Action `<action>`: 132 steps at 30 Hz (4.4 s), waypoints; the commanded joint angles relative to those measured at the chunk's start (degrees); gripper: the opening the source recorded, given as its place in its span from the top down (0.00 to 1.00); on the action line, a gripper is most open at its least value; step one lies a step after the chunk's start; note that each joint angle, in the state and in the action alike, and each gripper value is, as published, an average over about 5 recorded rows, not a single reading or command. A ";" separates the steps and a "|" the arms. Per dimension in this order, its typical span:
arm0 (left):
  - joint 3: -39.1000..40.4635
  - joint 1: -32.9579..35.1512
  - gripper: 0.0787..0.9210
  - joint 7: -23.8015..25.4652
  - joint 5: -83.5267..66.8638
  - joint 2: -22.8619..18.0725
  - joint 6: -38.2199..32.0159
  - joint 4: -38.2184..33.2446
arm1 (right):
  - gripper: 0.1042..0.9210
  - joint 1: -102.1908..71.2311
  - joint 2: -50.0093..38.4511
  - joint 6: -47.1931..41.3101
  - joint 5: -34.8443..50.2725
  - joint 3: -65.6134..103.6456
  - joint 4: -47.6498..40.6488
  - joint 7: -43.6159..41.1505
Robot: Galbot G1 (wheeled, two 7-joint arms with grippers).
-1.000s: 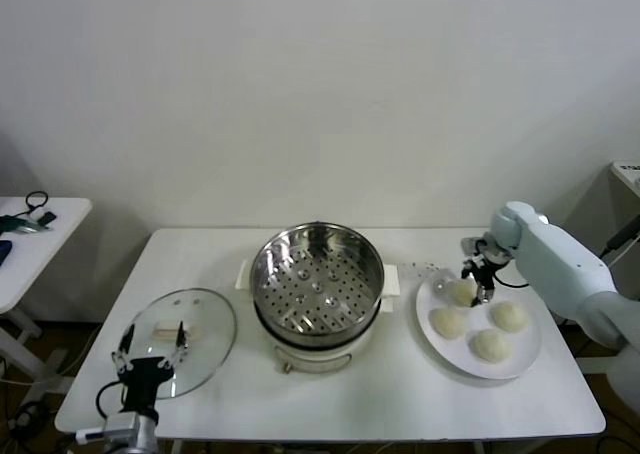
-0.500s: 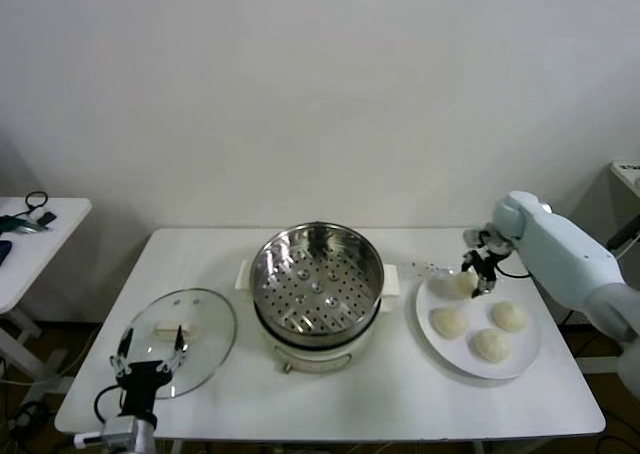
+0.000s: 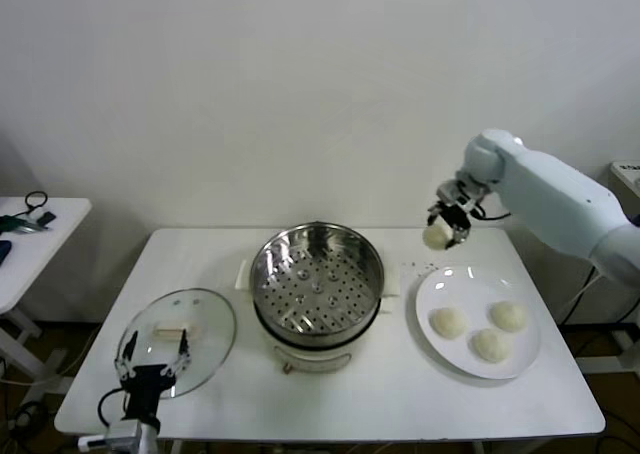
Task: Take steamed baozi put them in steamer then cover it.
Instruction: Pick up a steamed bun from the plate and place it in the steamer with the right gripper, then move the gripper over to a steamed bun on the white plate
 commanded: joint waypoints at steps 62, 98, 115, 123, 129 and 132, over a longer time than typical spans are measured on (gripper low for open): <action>0.43 1.25 0.12 -1.02 -0.06 -0.43 1.17 -0.93 | 0.12 -3.46 13.59 14.49 -15.07 1.65 11.77 0.37; 0.69 2.56 0.12 -1.33 -1.62 -1.04 2.37 -4.01 | 0.12 -15.13 -16.84 -26.63 18.13 -3.13 6.49 7.61; -0.29 3.41 0.12 -1.58 -2.68 -1.02 1.93 -3.33 | 0.12 -24.67 -15.71 -26.90 14.05 0.89 4.99 8.87; -0.18 3.37 0.12 -1.61 -2.65 -1.10 1.84 -2.99 | 0.12 -25.23 -14.13 -26.44 12.47 1.93 2.90 9.19; 0.01 3.25 0.12 -1.63 -2.50 -1.23 1.78 -2.76 | 0.12 -25.25 -13.11 -25.92 12.09 2.61 1.50 9.45; 0.03 3.32 0.12 -1.64 -2.48 -1.22 1.70 -2.66 | 0.12 -25.21 -12.80 -25.78 12.00 2.78 1.20 9.35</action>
